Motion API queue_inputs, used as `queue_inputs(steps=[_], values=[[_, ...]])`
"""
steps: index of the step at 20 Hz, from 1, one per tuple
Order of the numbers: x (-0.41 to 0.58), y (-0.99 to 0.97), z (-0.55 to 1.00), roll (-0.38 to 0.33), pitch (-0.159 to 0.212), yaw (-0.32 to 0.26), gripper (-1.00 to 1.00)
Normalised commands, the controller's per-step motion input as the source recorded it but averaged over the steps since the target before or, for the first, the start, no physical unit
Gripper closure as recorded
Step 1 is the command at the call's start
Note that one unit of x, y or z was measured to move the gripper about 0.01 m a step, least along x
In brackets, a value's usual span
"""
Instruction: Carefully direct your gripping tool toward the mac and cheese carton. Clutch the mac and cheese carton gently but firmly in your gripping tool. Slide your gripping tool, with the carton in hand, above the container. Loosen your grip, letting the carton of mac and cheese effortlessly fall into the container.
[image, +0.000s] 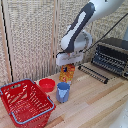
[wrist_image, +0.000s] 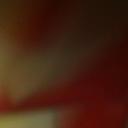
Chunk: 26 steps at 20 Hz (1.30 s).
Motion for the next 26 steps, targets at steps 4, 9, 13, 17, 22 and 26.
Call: queue_inputs(steps=[4, 9, 13, 17, 22, 26], values=[[0.000, 0.00, 0.06, 0.000, 0.000, -0.018, 1.00], [0.071, 0.00, 0.52, 0.000, -0.002, -0.036, 1.00], [0.132, 0.00, 0.90, 0.000, 0.000, -0.025, 1.00], [0.201, 0.07, 0.89, 0.002, 0.000, -0.003, 1.00], [0.147, 0.55, 0.74, 0.000, 0.012, -0.021, 1.00], [0.118, 0.90, 0.60, 0.000, 0.014, 0.000, 1.00]])
